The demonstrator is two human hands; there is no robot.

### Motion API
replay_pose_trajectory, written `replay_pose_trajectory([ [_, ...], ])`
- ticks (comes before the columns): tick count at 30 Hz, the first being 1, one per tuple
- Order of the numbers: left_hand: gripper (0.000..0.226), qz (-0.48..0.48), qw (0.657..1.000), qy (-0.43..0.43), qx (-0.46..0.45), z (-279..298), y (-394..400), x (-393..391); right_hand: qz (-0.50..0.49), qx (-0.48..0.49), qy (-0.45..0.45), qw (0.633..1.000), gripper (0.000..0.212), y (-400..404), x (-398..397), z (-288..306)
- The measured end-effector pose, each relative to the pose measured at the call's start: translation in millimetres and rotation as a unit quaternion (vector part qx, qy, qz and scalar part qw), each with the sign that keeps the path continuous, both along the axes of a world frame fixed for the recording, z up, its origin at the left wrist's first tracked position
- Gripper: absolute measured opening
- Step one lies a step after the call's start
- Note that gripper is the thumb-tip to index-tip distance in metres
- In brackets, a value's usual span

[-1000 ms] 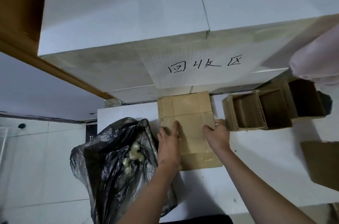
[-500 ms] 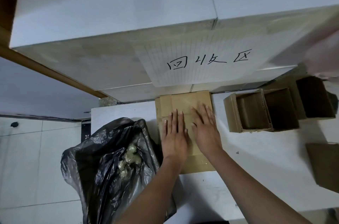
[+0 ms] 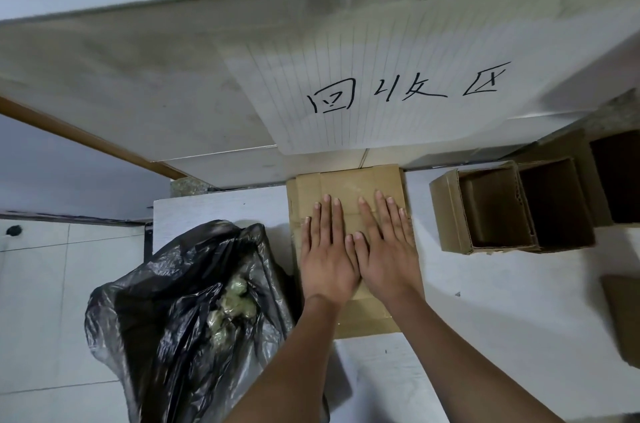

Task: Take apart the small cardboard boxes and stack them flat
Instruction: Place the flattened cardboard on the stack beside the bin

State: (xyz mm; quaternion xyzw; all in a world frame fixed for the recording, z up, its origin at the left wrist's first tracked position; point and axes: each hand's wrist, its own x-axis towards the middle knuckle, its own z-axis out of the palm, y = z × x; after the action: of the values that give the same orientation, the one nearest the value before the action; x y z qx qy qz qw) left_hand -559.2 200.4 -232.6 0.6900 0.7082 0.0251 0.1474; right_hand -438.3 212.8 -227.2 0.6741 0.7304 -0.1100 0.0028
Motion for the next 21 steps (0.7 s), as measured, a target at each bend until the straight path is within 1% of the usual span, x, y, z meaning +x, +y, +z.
replay_pose_trajectory([
  [6,0.063,-0.010,0.998,0.018,-0.053,15.1,0.6,-0.2,0.006,-0.070,0.013,0.997,0.061,3.1,0.6,14.9],
  [9,0.062,-0.035,0.994,0.030,-0.098,30.7,7.3,-2.8,0.003,-0.124,0.010,0.992,0.063,11.7,-2.1,36.8],
  [11,0.062,-0.052,0.991,0.040,-0.117,50.0,12.8,-2.9,-0.026,-0.133,0.015,0.991,0.066,13.6,-4.7,58.9],
  [14,0.061,-0.059,0.991,0.022,-0.118,88.1,13.3,-4.2,-0.061,-0.132,0.009,0.989,0.063,10.1,-6.3,97.5],
  [17,0.060,-0.065,0.991,0.001,-0.120,125.6,-0.7,-8.0,-0.053,-0.160,-0.007,0.986,0.058,-5.5,-6.6,138.1],
  [21,0.058,-0.104,0.989,0.015,-0.100,163.9,-33.2,-13.8,-0.041,-0.169,-0.040,0.984,0.059,-40.1,-2.1,182.7],
])
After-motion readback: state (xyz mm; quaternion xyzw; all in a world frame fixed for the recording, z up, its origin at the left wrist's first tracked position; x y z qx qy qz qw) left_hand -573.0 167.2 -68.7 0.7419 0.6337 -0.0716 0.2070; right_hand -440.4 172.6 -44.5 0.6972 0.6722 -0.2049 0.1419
